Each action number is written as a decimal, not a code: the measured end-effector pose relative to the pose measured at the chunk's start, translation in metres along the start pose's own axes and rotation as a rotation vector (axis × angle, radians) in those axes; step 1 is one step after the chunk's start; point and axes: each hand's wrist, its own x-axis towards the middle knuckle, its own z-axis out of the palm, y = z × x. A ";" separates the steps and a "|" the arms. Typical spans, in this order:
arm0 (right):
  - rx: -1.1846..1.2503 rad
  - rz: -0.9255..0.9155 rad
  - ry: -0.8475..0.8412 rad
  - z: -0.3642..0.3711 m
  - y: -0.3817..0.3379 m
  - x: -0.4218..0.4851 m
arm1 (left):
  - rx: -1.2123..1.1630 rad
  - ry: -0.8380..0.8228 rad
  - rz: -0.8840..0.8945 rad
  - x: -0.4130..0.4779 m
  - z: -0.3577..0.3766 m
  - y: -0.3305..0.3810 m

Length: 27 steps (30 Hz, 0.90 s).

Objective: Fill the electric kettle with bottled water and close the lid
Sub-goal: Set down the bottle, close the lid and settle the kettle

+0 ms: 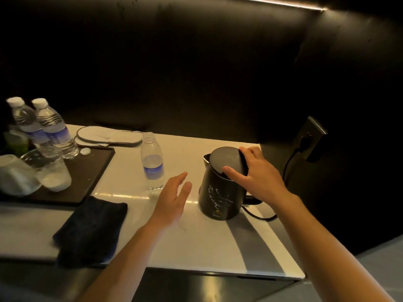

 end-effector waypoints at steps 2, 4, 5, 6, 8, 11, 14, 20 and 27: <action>0.000 0.014 -0.017 -0.002 -0.002 0.001 | 0.075 0.087 -0.002 -0.015 -0.029 -0.020; 0.015 0.027 -0.031 -0.003 -0.002 0.003 | 0.276 0.217 0.036 -0.031 -0.062 -0.040; 0.025 0.033 -0.036 -0.002 -0.002 0.004 | 0.434 0.279 0.044 -0.039 -0.078 -0.052; 0.034 0.036 -0.038 -0.001 -0.002 0.006 | 0.593 0.327 0.022 -0.047 -0.093 -0.061; 0.044 0.038 -0.043 0.004 -0.003 0.011 | 0.825 0.354 -0.086 -0.060 -0.116 -0.077; 0.062 0.038 -0.058 0.006 -0.003 0.017 | 0.979 0.227 -0.295 -0.074 -0.132 -0.100; 0.067 0.029 -0.067 0.006 0.000 0.019 | 0.962 0.139 -0.369 -0.080 -0.133 -0.115; 0.100 0.023 -0.060 0.007 -0.001 0.017 | 0.973 0.077 -0.408 -0.076 -0.132 -0.119; 0.129 0.063 -0.023 0.010 -0.005 0.012 | 0.733 0.432 -0.169 -0.085 -0.106 -0.122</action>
